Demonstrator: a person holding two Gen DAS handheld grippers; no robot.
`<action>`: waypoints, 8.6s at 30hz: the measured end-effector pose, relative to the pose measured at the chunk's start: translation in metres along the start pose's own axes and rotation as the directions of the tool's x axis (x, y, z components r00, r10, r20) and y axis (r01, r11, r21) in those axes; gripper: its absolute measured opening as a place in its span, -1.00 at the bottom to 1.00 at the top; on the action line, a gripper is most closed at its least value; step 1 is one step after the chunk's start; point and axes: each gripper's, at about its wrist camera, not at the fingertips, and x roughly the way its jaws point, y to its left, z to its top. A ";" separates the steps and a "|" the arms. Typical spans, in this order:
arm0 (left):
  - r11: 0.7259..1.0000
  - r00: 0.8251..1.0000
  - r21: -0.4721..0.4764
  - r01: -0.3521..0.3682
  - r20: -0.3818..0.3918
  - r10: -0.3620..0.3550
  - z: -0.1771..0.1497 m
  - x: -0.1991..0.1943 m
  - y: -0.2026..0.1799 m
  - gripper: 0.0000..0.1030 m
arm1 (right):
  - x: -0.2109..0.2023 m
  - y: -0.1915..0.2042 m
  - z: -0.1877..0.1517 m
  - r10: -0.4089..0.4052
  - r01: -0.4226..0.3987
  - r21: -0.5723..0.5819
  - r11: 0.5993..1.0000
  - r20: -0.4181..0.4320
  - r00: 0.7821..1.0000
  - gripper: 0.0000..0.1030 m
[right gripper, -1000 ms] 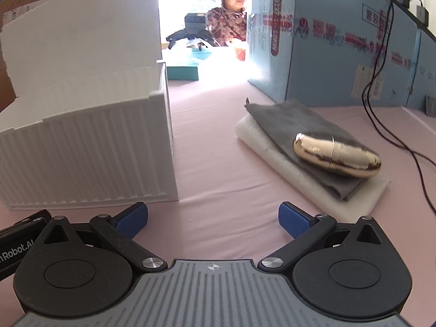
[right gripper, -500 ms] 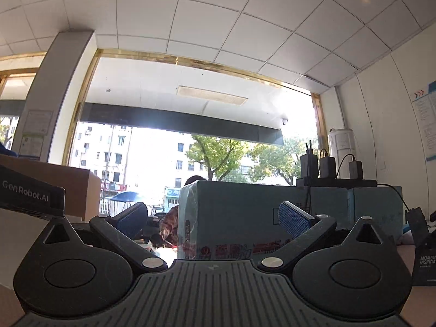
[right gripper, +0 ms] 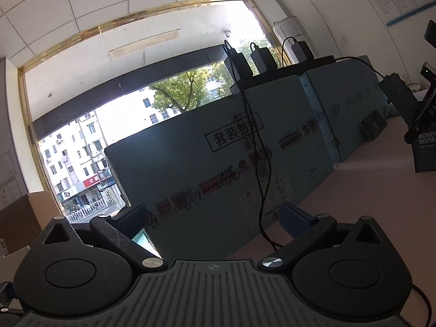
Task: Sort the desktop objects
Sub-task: 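Swing both tools over to the gold egg on the grey cloth, then close the right tool on the gold egg while the left tool also clamps it, then lift the gold egg and carry it into the white box with both tools, then open the right tool inside the box while the left tool releases the egg, then withdraw both tools from the box back toward the grey cloth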
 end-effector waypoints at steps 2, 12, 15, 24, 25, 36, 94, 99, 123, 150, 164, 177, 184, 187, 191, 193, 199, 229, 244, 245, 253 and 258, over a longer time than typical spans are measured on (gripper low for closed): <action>0.997 0.996 -0.007 0.077 -0.040 -0.077 -0.008 0.008 0.002 1.00 | 0.010 0.005 -0.006 -0.015 0.012 -0.046 0.999 -0.071 0.997 1.00; 0.940 0.923 -0.188 0.285 -0.211 -0.322 -0.032 0.043 0.028 1.00 | 0.043 -0.008 -0.027 0.121 -0.072 0.139 0.988 -0.387 0.914 1.00; 0.938 0.916 -0.206 0.280 -0.235 -0.325 -0.038 0.049 0.031 1.00 | 0.046 -0.007 -0.032 0.153 -0.096 0.153 0.984 -0.427 0.891 1.00; 0.900 0.883 -0.315 0.301 -0.263 -0.388 -0.043 0.059 0.043 0.75 | 0.053 -0.009 -0.038 0.188 -0.110 0.173 0.979 -0.543 0.818 0.44; 0.893 0.877 -0.329 0.306 -0.269 -0.399 -0.044 0.061 0.044 0.72 | 0.055 -0.011 -0.039 0.192 -0.108 0.181 0.977 -0.556 0.809 0.43; 0.836 0.831 -0.419 0.355 -0.267 -0.487 -0.051 0.068 0.054 0.00 | 0.059 -0.013 -0.047 0.224 -0.106 0.225 0.969 -0.605 0.764 0.05; 0.730 0.807 -0.559 0.394 -0.170 -0.566 -0.042 0.065 0.073 0.03 | 0.046 -0.020 -0.037 0.297 -0.123 0.341 0.932 -0.522 0.799 -0.33; 0.737 0.820 -0.548 0.395 -0.152 -0.552 -0.031 0.054 0.078 0.03 | 0.040 -0.011 -0.029 0.314 -0.154 0.335 0.930 -0.498 0.808 -0.33; 0.768 0.932 -0.566 0.299 -0.001 -0.364 0.001 -0.025 0.197 0.04 | 0.030 0.128 -0.003 0.448 -0.365 0.263 0.893 -0.447 0.774 -0.33; 0.765 0.971 -0.635 0.108 -0.097 -0.218 -0.034 -0.032 0.285 0.06 | 0.064 0.220 -0.057 0.523 -0.454 0.274 0.848 -0.571 0.633 -0.33; 0.752 0.948 -0.656 0.060 -0.199 -0.249 -0.053 -0.014 0.291 0.09 | 0.078 0.216 -0.084 0.489 -0.427 0.267 0.864 -0.645 0.587 -0.33; 0.731 0.928 -0.681 0.034 -0.251 -0.277 -0.062 -0.004 0.296 0.09 | 0.087 0.222 -0.091 0.440 -0.407 0.229 0.884 -0.698 0.565 -0.33; 0.735 0.915 -0.676 0.048 -0.266 -0.304 -0.067 0.000 0.296 0.03 | 0.087 0.242 -0.092 0.367 -0.430 0.121 0.895 -0.747 0.555 -0.76; 0.673 0.883 -0.734 0.090 -0.254 -0.395 -0.075 0.009 0.299 -0.36 | 0.093 0.253 -0.103 0.328 -0.423 0.097 0.901 -0.789 0.519 -0.94; 0.662 0.871 -0.746 0.071 -0.277 -0.406 -0.084 0.015 0.304 -0.57 | 0.100 0.261 -0.122 0.261 -0.407 0.037 0.912 -0.820 0.509 -0.94; 0.666 0.872 -0.743 0.065 -0.282 -0.400 -0.084 0.014 0.305 -0.57 | 0.102 0.261 -0.126 0.250 -0.402 0.028 0.915 -0.822 0.512 -0.94; 0.672 0.872 -0.738 0.071 -0.281 -0.401 -0.084 0.014 0.306 -0.57 | 0.105 0.258 -0.130 0.235 -0.390 0.020 0.921 -0.827 0.511 -0.94; 0.601 0.956 -0.778 0.182 -0.004 -0.294 -0.048 -0.050 0.304 1.00 | 0.044 0.207 -0.052 0.489 -0.410 0.277 0.869 -0.610 0.624 0.93; 0.676 0.927 -0.682 0.280 0.008 -0.375 -0.027 -0.059 0.236 1.00 | 0.003 0.172 -0.039 0.431 -0.384 0.207 0.900 -0.555 0.712 0.97; 0.685 0.925 -0.670 0.284 0.005 -0.379 -0.027 -0.060 0.230 1.00 | 0.000 0.164 -0.037 0.426 -0.379 0.204 0.903 -0.548 0.720 0.97; 0.744 0.913 -0.591 0.312 -0.031 -0.407 -0.027 -0.059 0.184 1.00 | -0.023 0.107 -0.034 0.374 -0.303 0.221 0.927 -0.516 0.771 0.97; 0.796 0.905 -0.513 0.321 -0.080 -0.417 -0.032 -0.051 0.149 1.00 | -0.031 0.071 -0.031 0.326 -0.231 0.243 0.942 -0.497 0.804 0.97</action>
